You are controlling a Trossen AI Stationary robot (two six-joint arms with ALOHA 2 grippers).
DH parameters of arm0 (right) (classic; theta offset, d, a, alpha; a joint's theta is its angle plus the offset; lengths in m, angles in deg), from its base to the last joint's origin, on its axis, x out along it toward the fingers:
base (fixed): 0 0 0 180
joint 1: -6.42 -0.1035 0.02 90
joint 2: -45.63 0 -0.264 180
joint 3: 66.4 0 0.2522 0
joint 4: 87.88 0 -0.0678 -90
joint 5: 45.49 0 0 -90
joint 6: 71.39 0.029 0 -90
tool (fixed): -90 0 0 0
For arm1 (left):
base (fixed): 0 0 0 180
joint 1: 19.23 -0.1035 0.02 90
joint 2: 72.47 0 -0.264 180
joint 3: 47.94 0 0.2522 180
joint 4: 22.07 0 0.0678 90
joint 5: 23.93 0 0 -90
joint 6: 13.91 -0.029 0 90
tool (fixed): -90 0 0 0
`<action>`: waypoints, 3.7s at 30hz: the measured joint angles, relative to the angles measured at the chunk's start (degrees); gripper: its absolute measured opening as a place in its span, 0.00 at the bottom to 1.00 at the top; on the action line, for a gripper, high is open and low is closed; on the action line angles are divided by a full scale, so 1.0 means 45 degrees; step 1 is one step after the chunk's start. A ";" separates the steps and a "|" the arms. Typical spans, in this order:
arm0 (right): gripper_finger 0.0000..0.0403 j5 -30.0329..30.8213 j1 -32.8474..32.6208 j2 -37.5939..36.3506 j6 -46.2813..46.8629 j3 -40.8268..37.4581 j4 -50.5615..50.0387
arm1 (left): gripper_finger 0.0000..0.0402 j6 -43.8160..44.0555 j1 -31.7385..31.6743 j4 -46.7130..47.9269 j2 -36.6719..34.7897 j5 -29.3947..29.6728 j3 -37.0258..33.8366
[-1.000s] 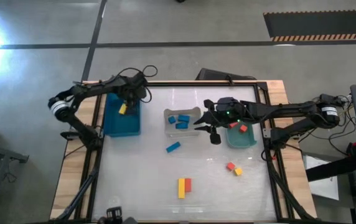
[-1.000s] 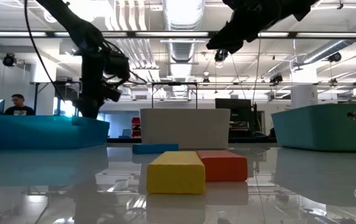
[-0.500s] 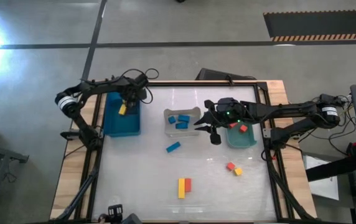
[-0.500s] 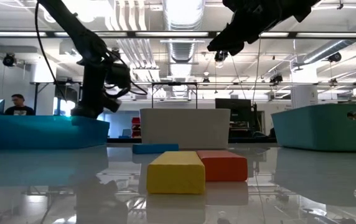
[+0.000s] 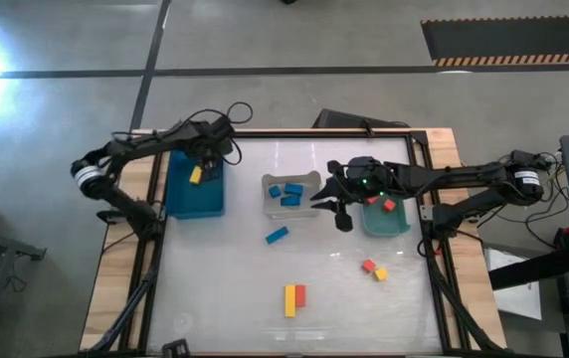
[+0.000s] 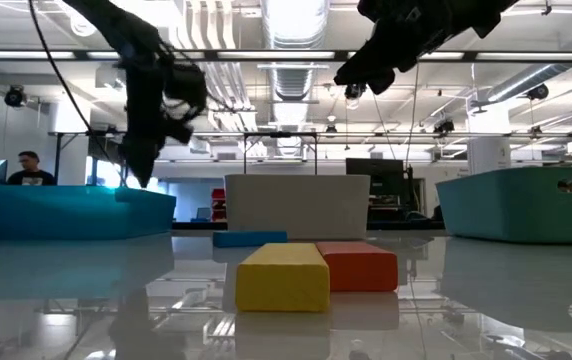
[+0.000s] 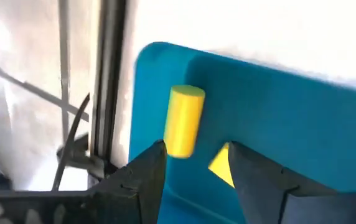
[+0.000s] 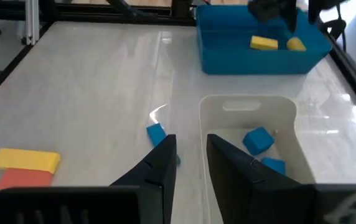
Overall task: Sort & place blocks by color
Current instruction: Put the orange block into the green bin
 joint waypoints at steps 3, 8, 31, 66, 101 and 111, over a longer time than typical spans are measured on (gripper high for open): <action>0.20 -0.0003 -0.0007 0.0000 0.0590 -0.0360 0.0595 | 0.39 0.2131 0.0710 0.0124 -0.1144 -0.0214 -0.0036; 0.19 0.0025 -0.0236 0.0010 0.1316 -0.1067 0.1505 | 0.39 0.5628 0.2710 -0.0295 -0.3193 -0.0740 -0.0582; 0.17 0.1756 -0.3716 0.0010 0.6907 0.0148 -0.1892 | 0.39 0.8784 1.0990 -1.3922 -0.5629 -0.0699 -0.5771; 0.50 0.1642 -0.7554 0.3706 1.7332 0.1536 -1.1192 | 0.39 0.8735 1.1667 -1.5587 -0.4929 -0.0695 -0.5968; 0.30 0.1986 -0.7431 0.6688 1.4533 0.3546 -1.2226 | 0.39 0.8658 1.1662 -1.5579 -0.4929 -0.0690 -0.5998; 0.30 0.4487 -0.6362 0.6088 1.1793 0.6588 -1.6124 | 0.39 0.8658 1.1662 -1.5564 -0.4929 -0.0690 -0.5998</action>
